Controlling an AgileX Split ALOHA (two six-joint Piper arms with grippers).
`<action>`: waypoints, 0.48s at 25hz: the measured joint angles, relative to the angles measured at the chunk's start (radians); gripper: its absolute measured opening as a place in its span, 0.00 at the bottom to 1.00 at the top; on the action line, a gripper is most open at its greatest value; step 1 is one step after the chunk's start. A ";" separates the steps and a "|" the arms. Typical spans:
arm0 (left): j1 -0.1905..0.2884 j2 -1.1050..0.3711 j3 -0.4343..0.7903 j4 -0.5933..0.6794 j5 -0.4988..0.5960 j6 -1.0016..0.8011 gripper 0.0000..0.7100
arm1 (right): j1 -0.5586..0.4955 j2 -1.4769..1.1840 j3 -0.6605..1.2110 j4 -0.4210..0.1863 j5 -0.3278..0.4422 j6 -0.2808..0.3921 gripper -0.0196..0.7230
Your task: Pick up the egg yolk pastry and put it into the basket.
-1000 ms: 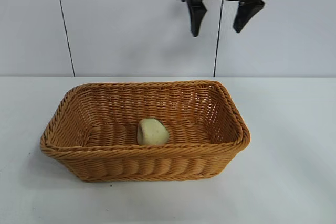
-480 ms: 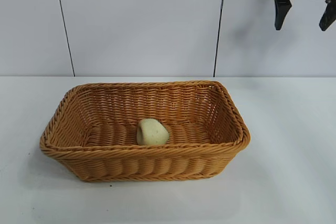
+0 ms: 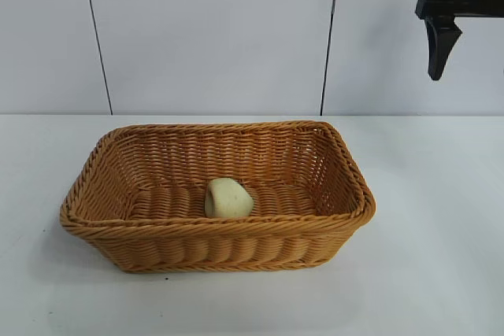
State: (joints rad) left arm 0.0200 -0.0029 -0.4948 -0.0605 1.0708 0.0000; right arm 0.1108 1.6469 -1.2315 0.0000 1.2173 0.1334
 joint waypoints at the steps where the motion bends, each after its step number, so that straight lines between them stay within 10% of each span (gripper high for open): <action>1: 0.000 0.000 0.000 0.000 0.000 0.000 0.94 | 0.012 -0.045 0.057 0.000 0.001 -0.001 0.90; 12: 0.000 0.000 0.000 0.000 0.000 0.000 0.94 | 0.076 -0.540 0.558 0.000 -0.119 -0.044 0.90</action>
State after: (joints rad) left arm 0.0200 -0.0029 -0.4948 -0.0605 1.0708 0.0000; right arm 0.1866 1.1071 -0.6737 0.0000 1.0982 0.0896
